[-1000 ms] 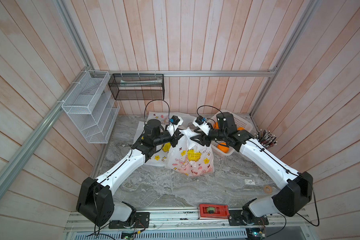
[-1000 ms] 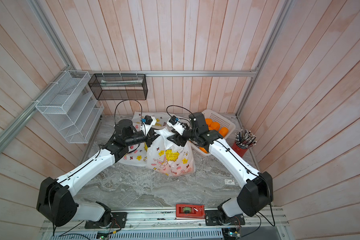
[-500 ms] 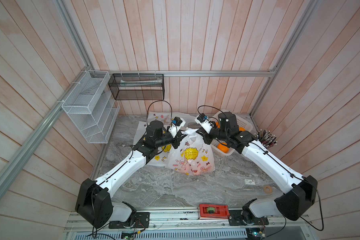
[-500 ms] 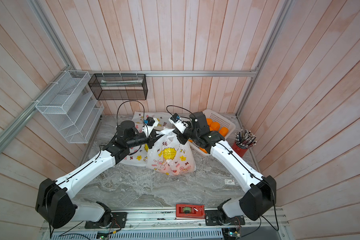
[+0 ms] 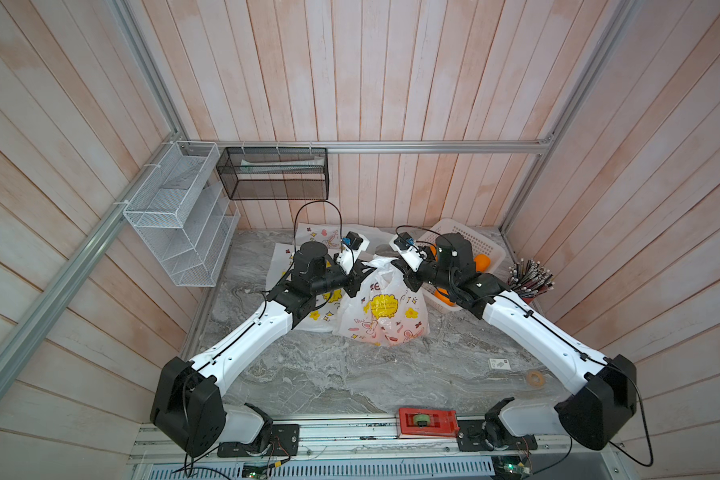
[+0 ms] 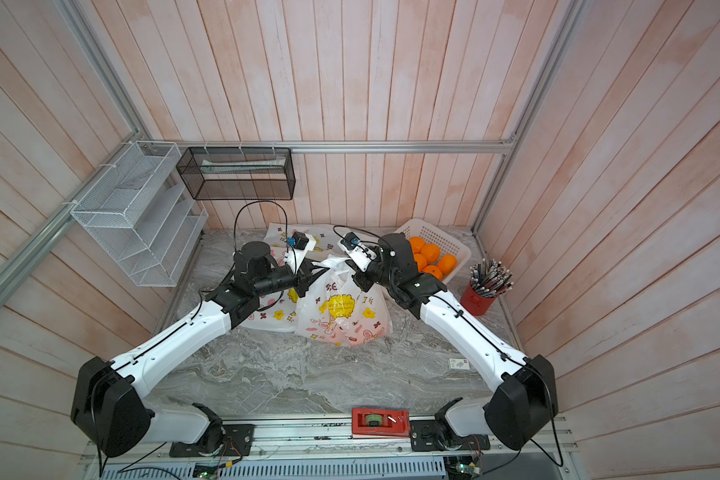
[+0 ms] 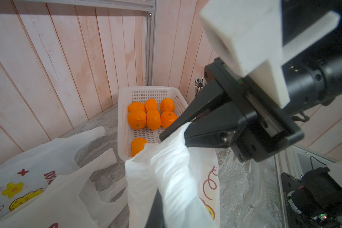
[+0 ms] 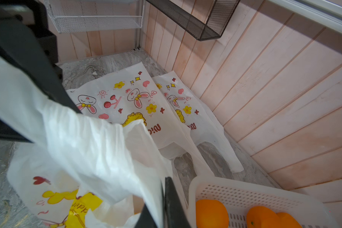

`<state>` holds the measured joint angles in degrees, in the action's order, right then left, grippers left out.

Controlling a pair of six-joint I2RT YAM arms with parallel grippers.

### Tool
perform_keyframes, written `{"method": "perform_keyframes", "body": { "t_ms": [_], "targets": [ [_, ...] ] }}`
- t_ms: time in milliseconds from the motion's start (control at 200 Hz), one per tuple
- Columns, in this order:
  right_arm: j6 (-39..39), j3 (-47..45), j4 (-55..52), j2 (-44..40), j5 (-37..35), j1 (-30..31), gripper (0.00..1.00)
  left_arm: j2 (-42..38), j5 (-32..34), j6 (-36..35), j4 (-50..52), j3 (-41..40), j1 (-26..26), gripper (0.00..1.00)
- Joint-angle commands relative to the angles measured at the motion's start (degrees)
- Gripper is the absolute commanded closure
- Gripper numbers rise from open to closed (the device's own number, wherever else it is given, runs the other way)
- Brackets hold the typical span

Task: Place the oranges into plastic bags & tie knots
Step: Tie the plastic bag at the center of the board.

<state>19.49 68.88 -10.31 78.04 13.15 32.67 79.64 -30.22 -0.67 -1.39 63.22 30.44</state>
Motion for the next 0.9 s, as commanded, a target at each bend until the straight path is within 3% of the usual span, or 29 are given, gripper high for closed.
{"method": "perform_keyframes", "body": {
  "t_ms": [0, 240, 380, 635, 805, 895],
  "targets": [
    [0.5, -0.3, 0.9, -3.0, -0.3, -0.8, 0.64, 0.1, 2.4, 3.1, 2.3, 1.8, -0.3, 1.0],
    [0.6, -1.4, -3.4, -7.5, 6.0, -0.8, 0.14, 0.6, 1.5, 3.2, 1.4, 1.9, -0.3, 1.0],
    [-0.2, -1.6, -3.0, -5.0, 7.3, -0.2, 0.03, 0.7, 1.6, 3.0, 1.4, 2.1, -0.3, 1.0],
    [-0.7, -0.3, 0.7, 0.9, 3.2, 0.3, 0.03, 0.6, 1.3, 2.9, 1.8, 2.5, -0.3, 1.0],
    [-0.2, 0.9, 0.7, 2.5, -2.3, 0.2, 0.26, 0.6, 1.4, 2.9, 2.2, 2.7, -0.3, 1.0],
    [-0.1, 0.6, 1.4, 1.9, -4.4, 0.2, 0.34, 0.6, 1.6, 2.8, 2.4, 2.8, -0.3, 1.0]
  ]
}}
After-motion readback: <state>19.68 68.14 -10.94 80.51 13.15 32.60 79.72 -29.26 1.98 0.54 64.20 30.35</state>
